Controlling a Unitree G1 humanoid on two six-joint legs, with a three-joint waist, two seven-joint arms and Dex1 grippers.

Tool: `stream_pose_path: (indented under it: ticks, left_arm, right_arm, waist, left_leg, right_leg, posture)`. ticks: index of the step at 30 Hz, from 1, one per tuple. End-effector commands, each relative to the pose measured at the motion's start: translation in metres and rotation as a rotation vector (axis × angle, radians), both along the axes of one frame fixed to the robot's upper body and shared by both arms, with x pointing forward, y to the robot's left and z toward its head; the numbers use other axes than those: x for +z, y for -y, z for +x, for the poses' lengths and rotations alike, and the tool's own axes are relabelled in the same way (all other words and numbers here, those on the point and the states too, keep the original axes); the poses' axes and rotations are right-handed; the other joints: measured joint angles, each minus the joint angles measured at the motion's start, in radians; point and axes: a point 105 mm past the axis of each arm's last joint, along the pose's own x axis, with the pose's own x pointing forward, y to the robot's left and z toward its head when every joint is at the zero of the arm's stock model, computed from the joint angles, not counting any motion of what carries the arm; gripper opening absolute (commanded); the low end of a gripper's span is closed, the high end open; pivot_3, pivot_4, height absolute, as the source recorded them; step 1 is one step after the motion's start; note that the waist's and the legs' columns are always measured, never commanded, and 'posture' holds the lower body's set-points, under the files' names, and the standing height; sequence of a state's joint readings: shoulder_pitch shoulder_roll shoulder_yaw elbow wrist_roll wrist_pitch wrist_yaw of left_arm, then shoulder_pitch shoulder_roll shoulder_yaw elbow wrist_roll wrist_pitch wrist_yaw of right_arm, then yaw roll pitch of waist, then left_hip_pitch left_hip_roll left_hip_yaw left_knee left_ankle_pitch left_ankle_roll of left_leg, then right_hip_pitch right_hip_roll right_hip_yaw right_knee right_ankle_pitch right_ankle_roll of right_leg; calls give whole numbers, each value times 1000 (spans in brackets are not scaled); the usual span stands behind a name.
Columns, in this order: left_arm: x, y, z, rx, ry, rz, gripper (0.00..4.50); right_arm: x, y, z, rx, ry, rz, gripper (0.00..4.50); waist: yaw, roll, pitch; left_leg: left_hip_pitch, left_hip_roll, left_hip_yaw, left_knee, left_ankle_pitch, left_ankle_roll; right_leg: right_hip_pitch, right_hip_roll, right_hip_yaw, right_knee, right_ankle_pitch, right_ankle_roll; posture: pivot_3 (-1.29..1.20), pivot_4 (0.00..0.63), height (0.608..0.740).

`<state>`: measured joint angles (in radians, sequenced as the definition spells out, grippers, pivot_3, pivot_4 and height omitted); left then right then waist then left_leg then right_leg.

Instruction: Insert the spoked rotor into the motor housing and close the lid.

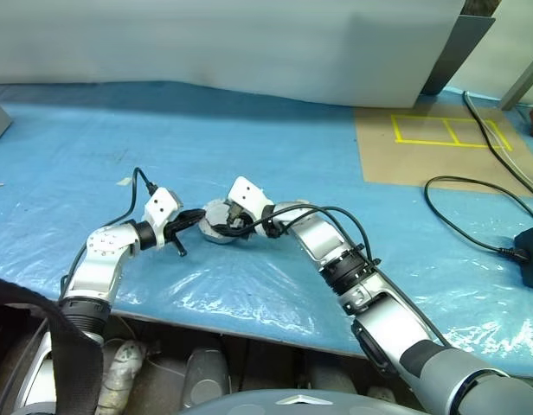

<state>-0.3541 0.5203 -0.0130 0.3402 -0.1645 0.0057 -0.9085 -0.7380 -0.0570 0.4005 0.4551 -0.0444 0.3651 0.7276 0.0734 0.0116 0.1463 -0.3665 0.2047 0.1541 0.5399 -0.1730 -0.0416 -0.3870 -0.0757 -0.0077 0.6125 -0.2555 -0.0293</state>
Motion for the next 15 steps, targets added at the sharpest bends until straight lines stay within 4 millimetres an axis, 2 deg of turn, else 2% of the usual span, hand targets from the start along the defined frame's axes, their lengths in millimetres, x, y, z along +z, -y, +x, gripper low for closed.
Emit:
stream_pose_path:
  ticks: [1,2,5,7,9,11,15]
  left_arm:
    - [-22,11,-7,-42,-71,43,0]
    - [-20,14,-7,-54,-63,35,0]
    - [-13,17,-5,-56,-56,12,0]
    - [-11,15,-3,-52,-56,14,0]
    - [-10,14,-2,-53,-56,16,0]
    - [-10,14,-1,-54,-55,18,0]
    - [-10,13,2,-49,-57,22,0]
  right_arm:
    - [-10,18,4,-58,-44,7,4278]
    - [-3,17,3,-50,-28,31,4462]
    - [19,22,12,-74,135,66,4462]
    - [37,23,7,-15,212,121,4462]
    - [55,27,4,17,226,188,4462]
    - [64,29,3,32,242,205,4462]
    - [80,34,0,39,251,259,4462]
  waist:
    - [4,0,0]
    - [5,0,0]
    - [10,0,0]
    - [10,-1,0]
    - [10,-1,1]
    - [3,-4,2]
    - [-7,-6,4]
  left_leg:
    - [0,0,0,0,0,0]
    - [-1,0,0,0,-1,1]
    - [-3,0,0,0,0,0]
    - [-6,0,1,0,0,0]
    - [-14,0,1,2,1,-1]
    - [-20,0,0,4,1,-1]
    - [-27,-1,-2,4,1,-1]
  right_leg:
    - [0,0,0,0,-1,2]
    - [0,0,0,0,-2,5]
    - [-1,0,0,-3,1,0]
    - [-2,0,-1,-4,1,0]
    - [-8,0,-1,-5,2,2]
    - [-13,1,-2,-5,5,7]
    - [-18,4,-6,-4,6,7]
  posture:
    - [0,150,740]
    - [0,150,740]
    - [0,150,740]
    - [0,150,740]
    - [0,150,740]
    - [0,150,740]
    - [0,150,740]
